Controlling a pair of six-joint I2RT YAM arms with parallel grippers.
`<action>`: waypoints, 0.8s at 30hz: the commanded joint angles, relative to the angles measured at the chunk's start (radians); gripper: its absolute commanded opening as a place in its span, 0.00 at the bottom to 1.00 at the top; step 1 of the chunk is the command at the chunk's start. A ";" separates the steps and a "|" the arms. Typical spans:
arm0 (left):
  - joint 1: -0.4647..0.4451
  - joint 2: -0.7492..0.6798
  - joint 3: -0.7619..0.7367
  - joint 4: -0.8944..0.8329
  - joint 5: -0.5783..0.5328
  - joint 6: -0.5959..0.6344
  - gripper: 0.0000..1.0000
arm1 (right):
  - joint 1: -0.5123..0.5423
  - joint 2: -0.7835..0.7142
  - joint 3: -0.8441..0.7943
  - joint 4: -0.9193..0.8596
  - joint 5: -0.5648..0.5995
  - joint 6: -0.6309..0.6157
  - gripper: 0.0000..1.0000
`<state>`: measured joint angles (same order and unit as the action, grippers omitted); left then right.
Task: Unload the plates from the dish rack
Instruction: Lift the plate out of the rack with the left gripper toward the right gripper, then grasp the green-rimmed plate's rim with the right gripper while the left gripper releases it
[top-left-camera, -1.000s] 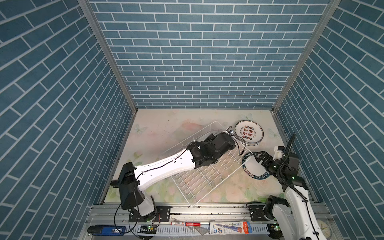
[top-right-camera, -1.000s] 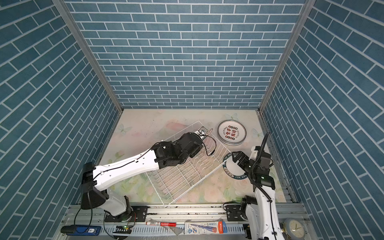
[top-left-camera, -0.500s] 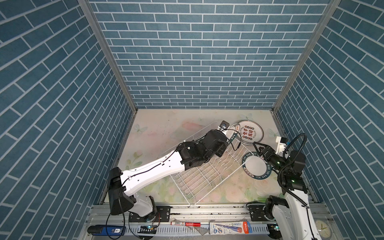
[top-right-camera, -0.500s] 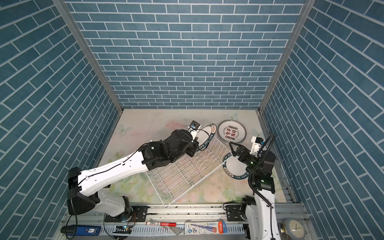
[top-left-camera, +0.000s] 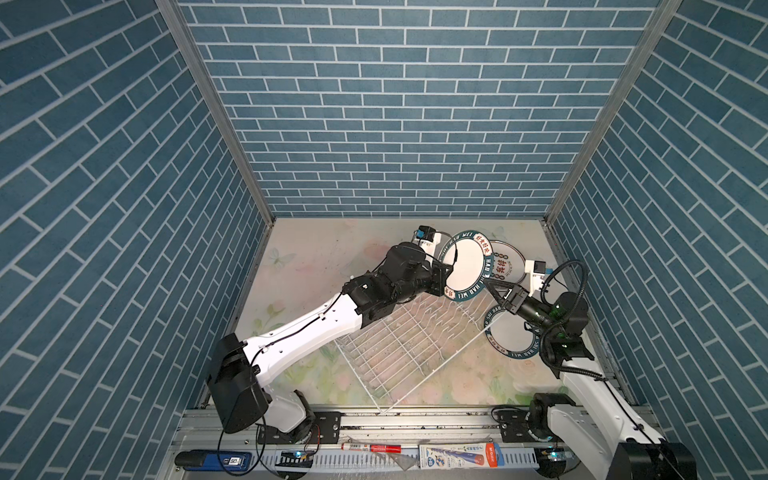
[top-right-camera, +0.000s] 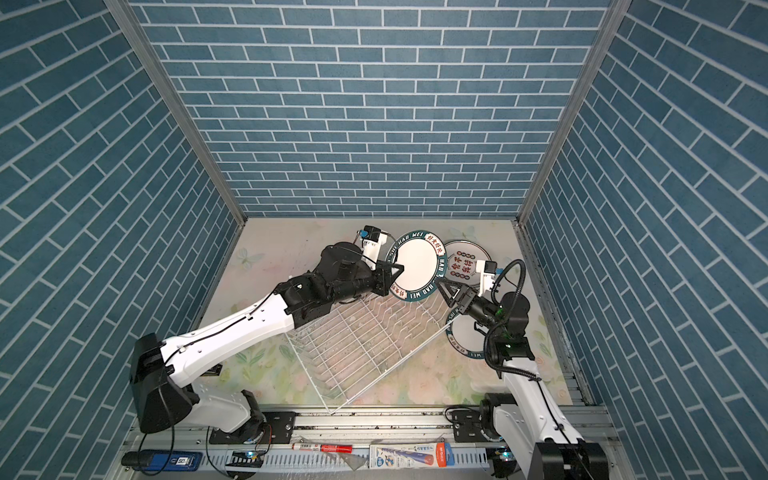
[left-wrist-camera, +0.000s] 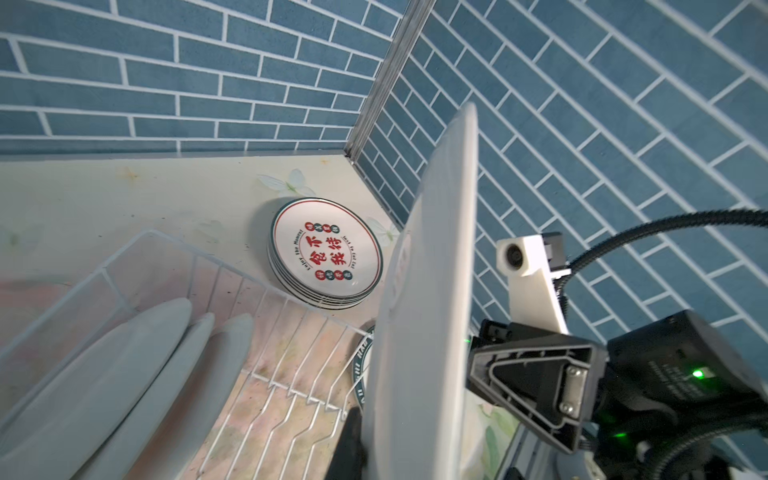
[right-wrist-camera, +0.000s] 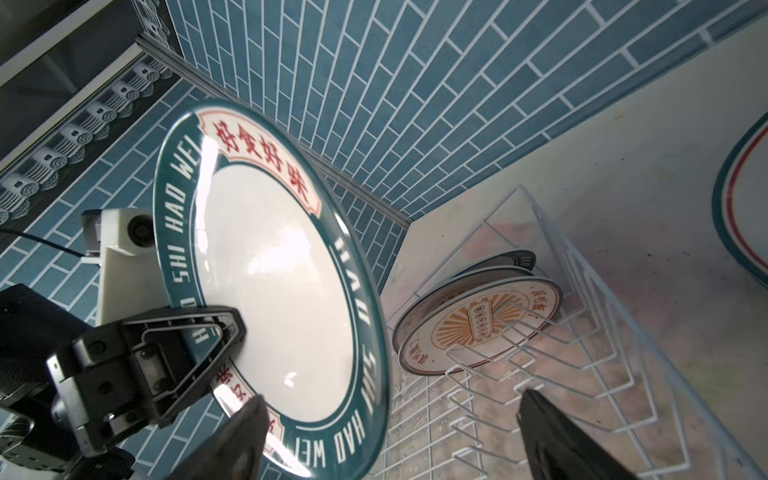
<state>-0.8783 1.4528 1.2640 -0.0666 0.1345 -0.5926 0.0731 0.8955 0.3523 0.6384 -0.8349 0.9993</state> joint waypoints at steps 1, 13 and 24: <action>0.034 0.001 -0.020 0.139 0.119 -0.088 0.00 | 0.019 0.035 0.007 0.153 0.030 0.043 0.92; 0.055 0.088 -0.025 0.269 0.287 -0.183 0.00 | 0.045 0.231 -0.011 0.600 0.002 0.218 0.65; 0.074 0.124 -0.004 0.250 0.307 -0.182 0.25 | 0.044 0.190 -0.004 0.538 -0.003 0.196 0.21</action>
<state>-0.8200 1.5642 1.2354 0.1421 0.4179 -0.7738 0.1135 1.1225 0.3523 1.1557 -0.8246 1.1976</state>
